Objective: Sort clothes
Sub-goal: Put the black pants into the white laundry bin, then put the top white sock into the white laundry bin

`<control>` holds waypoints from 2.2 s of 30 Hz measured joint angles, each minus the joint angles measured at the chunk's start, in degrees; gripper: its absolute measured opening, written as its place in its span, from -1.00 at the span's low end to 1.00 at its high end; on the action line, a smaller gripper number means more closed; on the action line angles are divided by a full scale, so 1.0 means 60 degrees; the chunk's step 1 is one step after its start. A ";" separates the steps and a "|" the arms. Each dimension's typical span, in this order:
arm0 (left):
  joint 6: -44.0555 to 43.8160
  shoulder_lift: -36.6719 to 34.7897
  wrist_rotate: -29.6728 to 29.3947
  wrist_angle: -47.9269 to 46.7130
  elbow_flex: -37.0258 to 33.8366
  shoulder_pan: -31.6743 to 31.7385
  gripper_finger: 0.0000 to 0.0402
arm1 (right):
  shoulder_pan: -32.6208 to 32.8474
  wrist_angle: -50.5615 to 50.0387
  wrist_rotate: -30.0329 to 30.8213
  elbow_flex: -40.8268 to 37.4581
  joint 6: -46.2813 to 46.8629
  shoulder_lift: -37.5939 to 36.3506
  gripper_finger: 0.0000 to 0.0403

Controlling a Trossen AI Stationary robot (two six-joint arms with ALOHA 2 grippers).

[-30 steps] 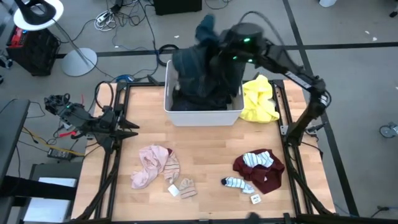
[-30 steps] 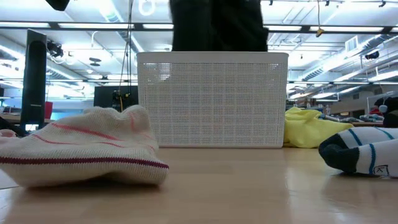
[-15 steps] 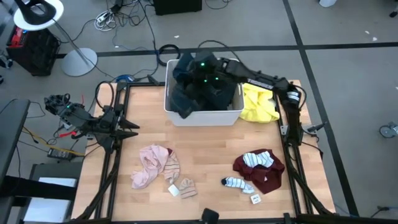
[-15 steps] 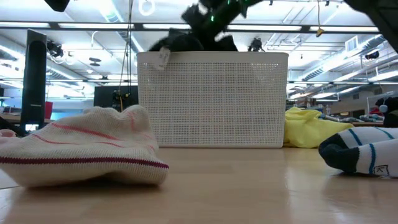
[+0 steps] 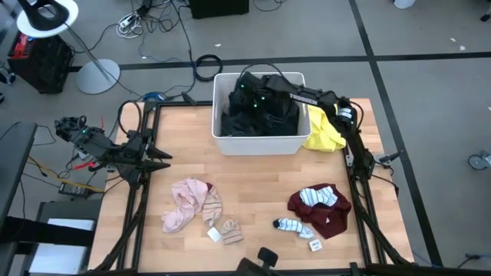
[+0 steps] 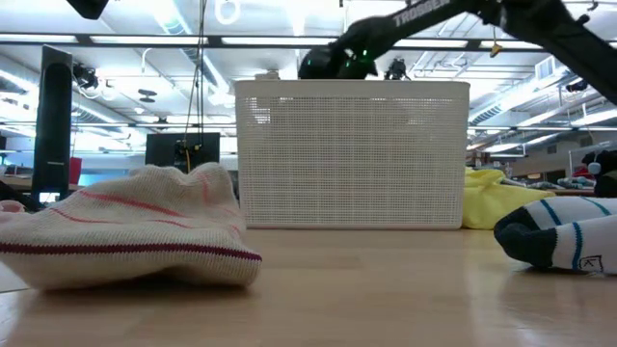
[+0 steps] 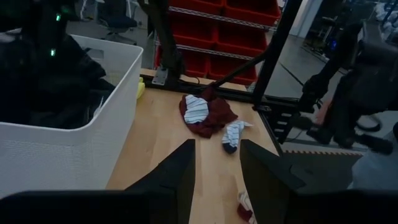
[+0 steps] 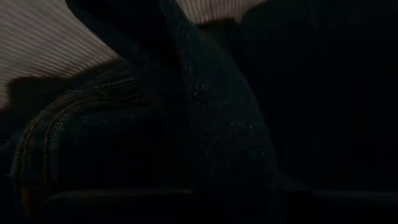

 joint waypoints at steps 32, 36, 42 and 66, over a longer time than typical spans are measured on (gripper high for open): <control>0.0011 0.0001 -0.0011 0.0446 0.0000 -0.0003 -0.34 | 0.0162 -0.0263 0.0700 -0.0069 0.0616 -0.3470 0.10; 0.0085 0.0000 -0.0014 0.0768 0.0004 0.0000 -0.34 | 0.0451 -0.0554 0.0801 -0.0065 0.1407 -0.4421 0.06; 0.1069 0.0131 -0.0186 0.1081 0.0010 0.0000 -0.34 | 0.1606 -0.0744 0.1661 -0.0058 0.2239 -0.5655 -0.05; 0.1593 0.3082 0.1186 0.2704 0.0011 0.1139 -0.34 | 0.9857 -0.5716 0.4695 -0.0753 1.1212 -0.5974 -0.18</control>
